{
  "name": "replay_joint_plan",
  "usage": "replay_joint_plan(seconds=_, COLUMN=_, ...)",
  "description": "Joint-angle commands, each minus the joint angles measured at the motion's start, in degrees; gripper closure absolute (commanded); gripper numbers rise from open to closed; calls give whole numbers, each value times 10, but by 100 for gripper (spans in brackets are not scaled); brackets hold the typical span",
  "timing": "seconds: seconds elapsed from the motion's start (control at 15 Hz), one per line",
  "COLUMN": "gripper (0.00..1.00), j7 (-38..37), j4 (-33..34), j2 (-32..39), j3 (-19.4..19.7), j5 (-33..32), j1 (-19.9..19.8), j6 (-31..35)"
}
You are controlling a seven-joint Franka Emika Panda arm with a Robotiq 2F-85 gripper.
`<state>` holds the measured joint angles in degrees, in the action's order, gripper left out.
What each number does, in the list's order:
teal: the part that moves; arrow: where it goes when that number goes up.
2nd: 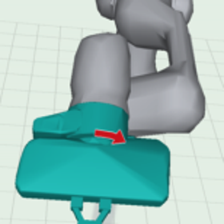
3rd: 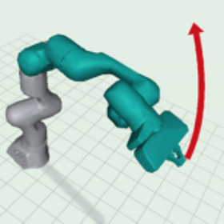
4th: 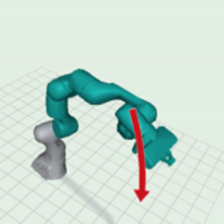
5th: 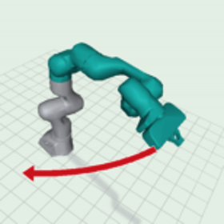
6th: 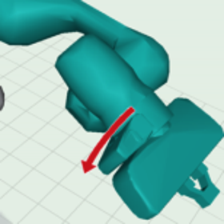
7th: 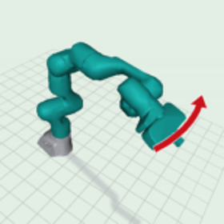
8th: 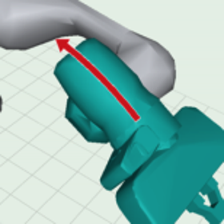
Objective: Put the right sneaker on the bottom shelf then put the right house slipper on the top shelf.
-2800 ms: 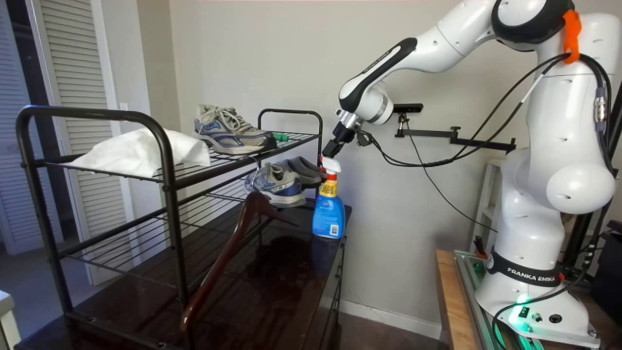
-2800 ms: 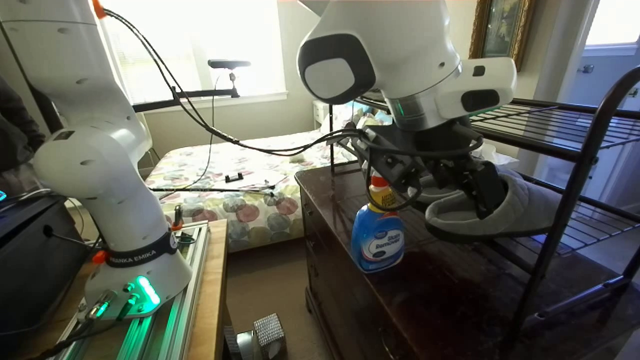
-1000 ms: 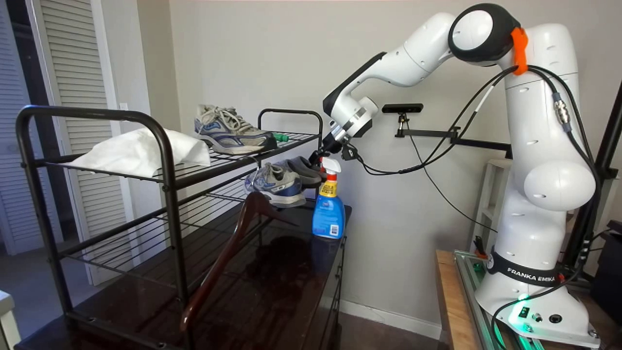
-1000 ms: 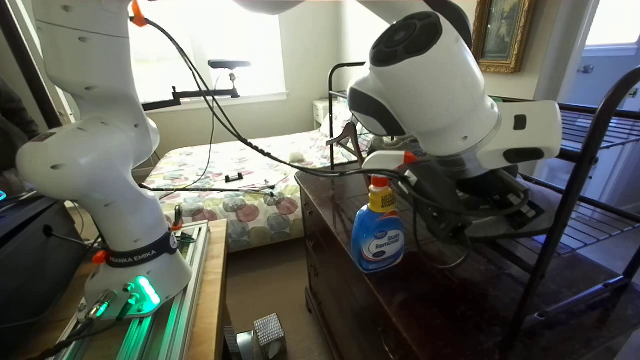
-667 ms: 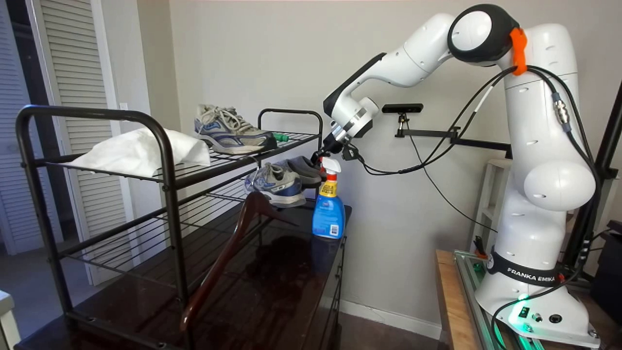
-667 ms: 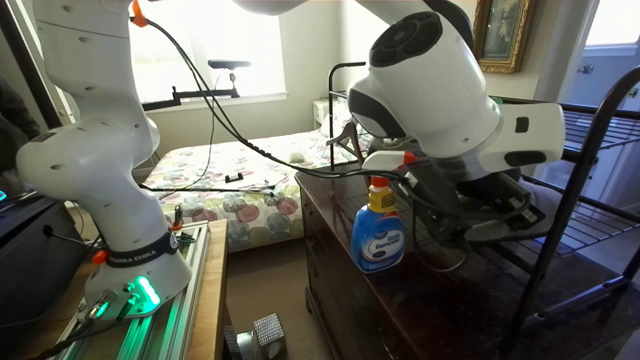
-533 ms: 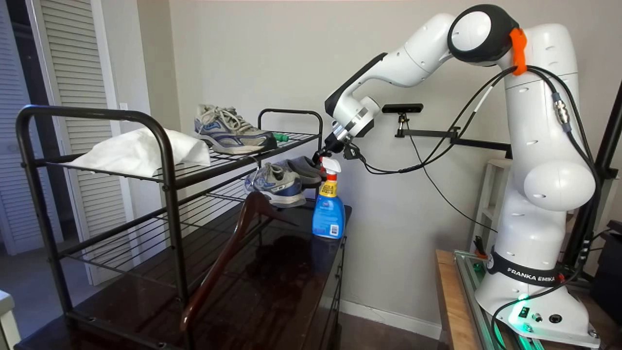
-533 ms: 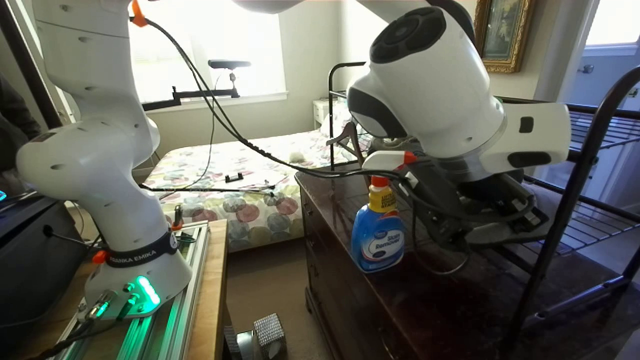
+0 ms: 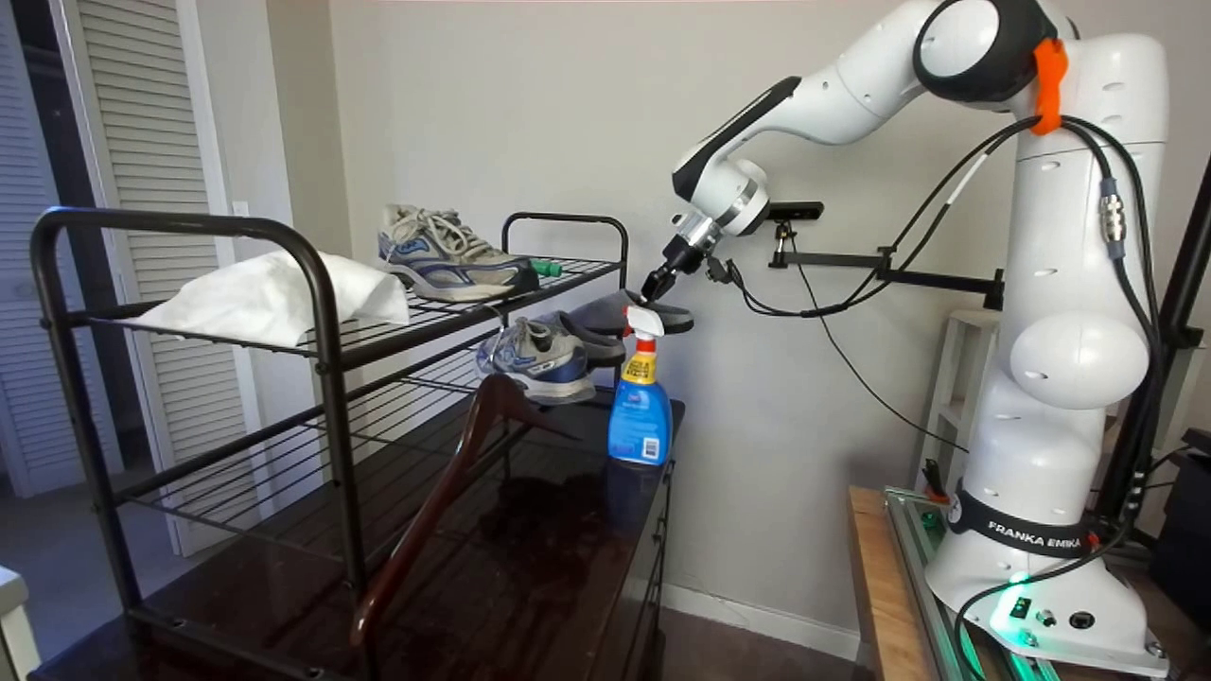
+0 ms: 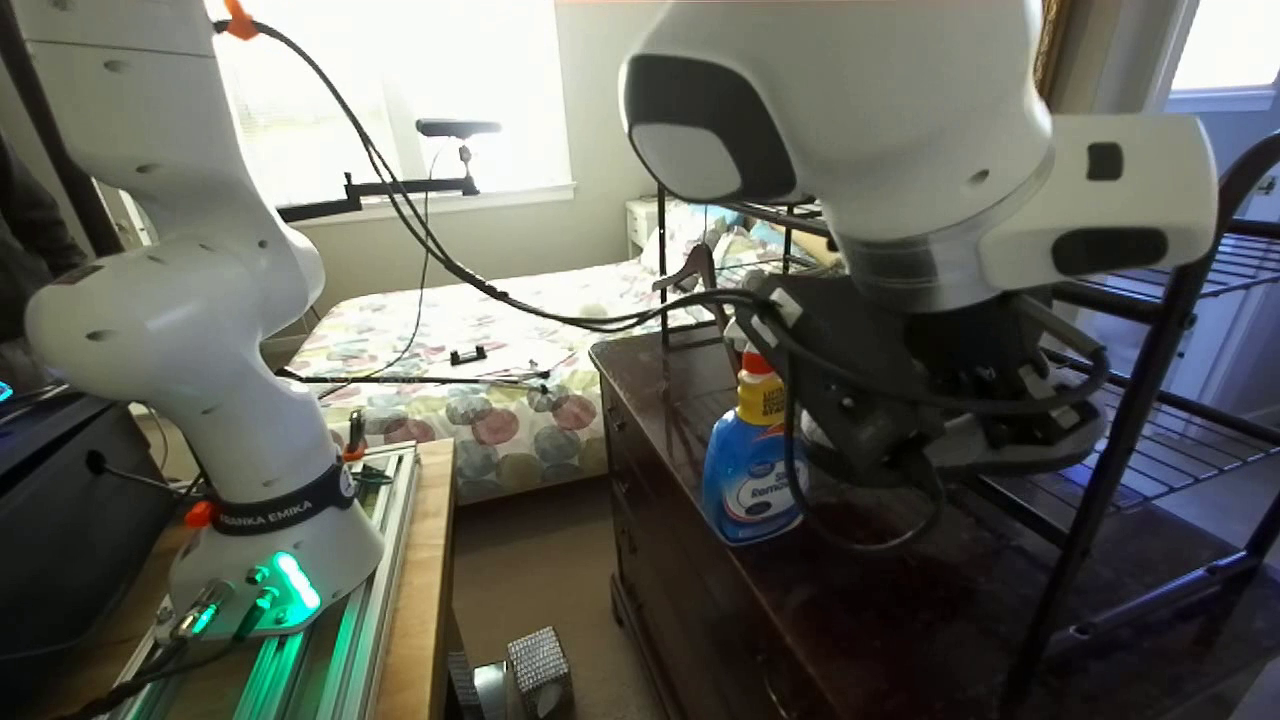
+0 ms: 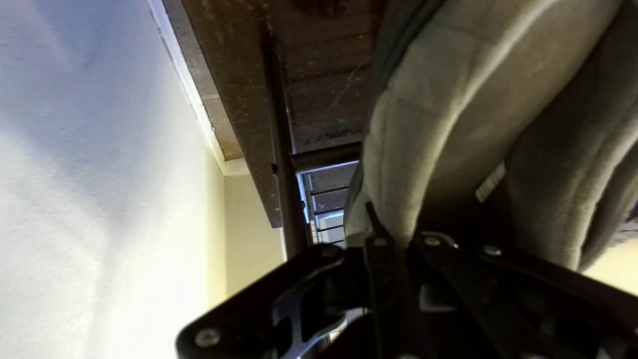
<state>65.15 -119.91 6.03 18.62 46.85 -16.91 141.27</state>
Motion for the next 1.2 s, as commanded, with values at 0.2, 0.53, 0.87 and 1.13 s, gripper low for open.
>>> replay_joint_plan(seconds=0.2, gripper=99, j7=-117, j4=-18, j2=-115, j3=18, j5=-233, j1=-32, j6=-189)
replay_joint_plan(seconds=0.53, gripper=99, j7=-182, j4=-14, j2=-180, j3=20, j5=-382, j1=-29, j6=-265)
replay_joint_plan(seconds=0.87, gripper=99, j7=-179, j4=-8, j2=-244, j3=22, j5=-361, j1=-7, j6=-250)
replay_joint_plan(seconds=1.13, gripper=99, j7=-204, j4=44, j2=-245, j3=25, j5=-343, j1=18, j6=-259)
